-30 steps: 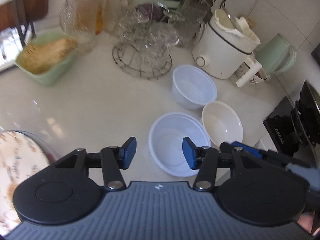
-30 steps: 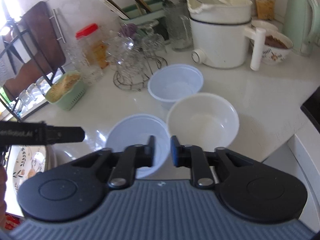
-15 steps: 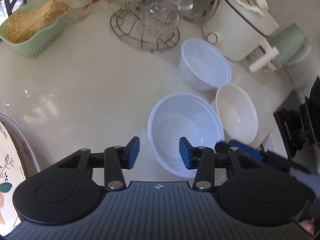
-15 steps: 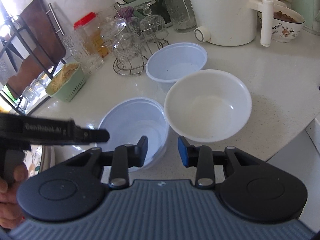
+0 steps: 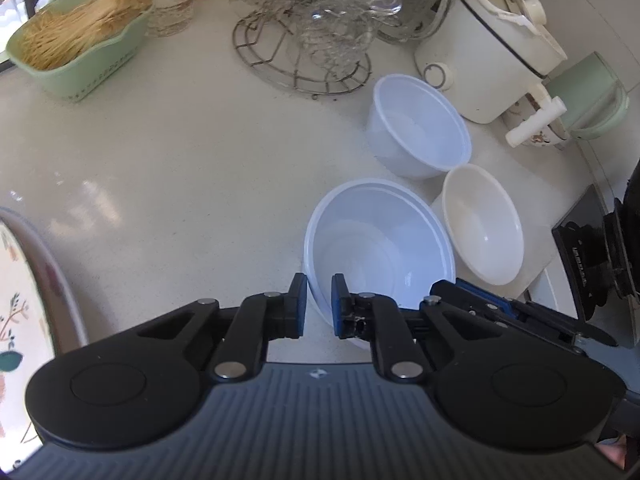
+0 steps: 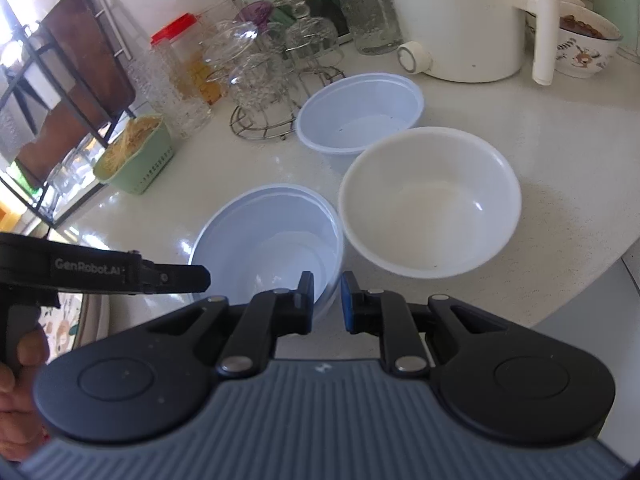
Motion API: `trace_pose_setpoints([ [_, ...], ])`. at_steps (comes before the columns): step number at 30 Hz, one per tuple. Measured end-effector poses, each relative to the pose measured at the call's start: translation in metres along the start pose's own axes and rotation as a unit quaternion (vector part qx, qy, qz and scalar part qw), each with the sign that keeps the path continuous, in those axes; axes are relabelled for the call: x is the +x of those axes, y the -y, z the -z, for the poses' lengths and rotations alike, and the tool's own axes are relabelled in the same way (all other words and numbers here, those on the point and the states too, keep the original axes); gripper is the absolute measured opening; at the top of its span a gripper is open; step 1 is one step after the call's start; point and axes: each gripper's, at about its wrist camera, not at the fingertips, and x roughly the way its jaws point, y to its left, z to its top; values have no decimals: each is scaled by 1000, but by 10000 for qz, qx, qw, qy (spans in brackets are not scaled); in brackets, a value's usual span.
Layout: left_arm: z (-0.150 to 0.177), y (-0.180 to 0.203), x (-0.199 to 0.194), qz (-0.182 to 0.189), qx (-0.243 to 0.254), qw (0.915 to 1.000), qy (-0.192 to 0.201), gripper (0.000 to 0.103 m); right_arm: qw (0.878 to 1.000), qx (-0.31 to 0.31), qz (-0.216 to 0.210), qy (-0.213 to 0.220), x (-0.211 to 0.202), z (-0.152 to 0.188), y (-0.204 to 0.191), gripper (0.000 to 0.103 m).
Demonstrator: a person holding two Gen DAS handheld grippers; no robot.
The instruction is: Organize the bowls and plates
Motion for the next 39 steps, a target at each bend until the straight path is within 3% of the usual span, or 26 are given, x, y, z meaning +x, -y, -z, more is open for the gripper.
trace_pose_setpoints([
  [20, 6, -47, -50, -455, -686, 9953, 517, 15, 9950, -756, -648, -94, 17, -25, -55, 17],
  [39, 3, -57, -34, -657, -815, 9941, 299, 16, 9919, -914, -559, -685, 46, -24, -66, 20],
])
